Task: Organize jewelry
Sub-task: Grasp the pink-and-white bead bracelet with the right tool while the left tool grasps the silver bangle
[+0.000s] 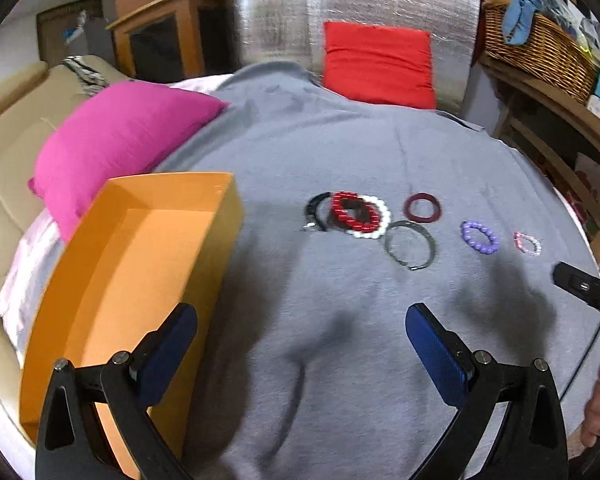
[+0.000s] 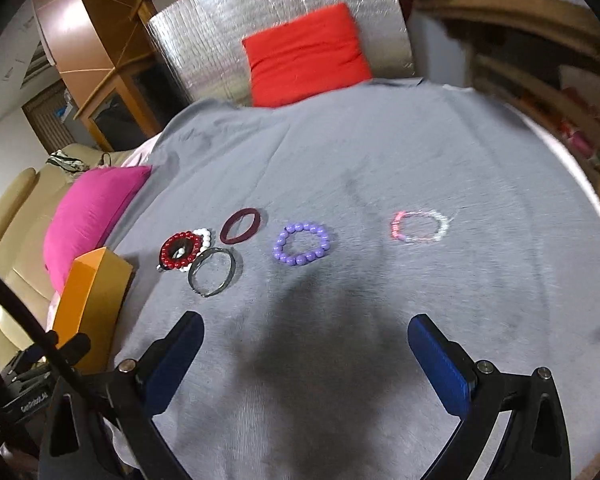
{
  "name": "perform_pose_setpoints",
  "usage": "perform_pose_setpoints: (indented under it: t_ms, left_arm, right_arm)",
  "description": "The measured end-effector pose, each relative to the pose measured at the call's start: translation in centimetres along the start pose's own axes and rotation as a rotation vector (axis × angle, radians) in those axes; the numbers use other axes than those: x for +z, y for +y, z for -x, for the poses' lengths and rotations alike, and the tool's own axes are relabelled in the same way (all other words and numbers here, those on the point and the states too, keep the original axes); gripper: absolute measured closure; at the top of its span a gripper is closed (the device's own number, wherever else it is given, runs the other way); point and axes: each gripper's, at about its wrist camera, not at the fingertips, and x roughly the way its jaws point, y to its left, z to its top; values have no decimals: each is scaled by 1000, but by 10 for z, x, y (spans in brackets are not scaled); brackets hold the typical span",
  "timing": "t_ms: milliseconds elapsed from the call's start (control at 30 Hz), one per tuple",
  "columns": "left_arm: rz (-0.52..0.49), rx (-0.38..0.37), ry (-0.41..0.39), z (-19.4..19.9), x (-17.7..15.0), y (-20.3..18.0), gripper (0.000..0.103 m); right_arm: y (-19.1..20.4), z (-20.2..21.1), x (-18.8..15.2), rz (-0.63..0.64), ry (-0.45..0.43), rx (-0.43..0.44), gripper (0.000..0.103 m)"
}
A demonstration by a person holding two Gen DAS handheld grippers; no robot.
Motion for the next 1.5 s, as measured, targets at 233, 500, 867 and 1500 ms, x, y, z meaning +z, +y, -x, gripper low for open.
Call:
perform_pose_setpoints:
  t_ms: [233, 500, 867, 1500]
  left_arm:
    - [-82, -77, 17, -29, 20, -40, 5]
    - [-107, -115, 80, -80, 34, -70, 14]
    - [-82, -168, 179, -130, 33, -94, 14]
    - [-51, -205, 90, -95, 24, -86, 42]
  right_arm:
    - [-41, -9, 22, -102, 3, -56, 1]
    - [-72, -42, 43, -55, 32, -159, 10]
    - [-76, -95, 58, -10, 93, -310, 30]
    - [-70, -58, 60, -22, -9, -209, 92]
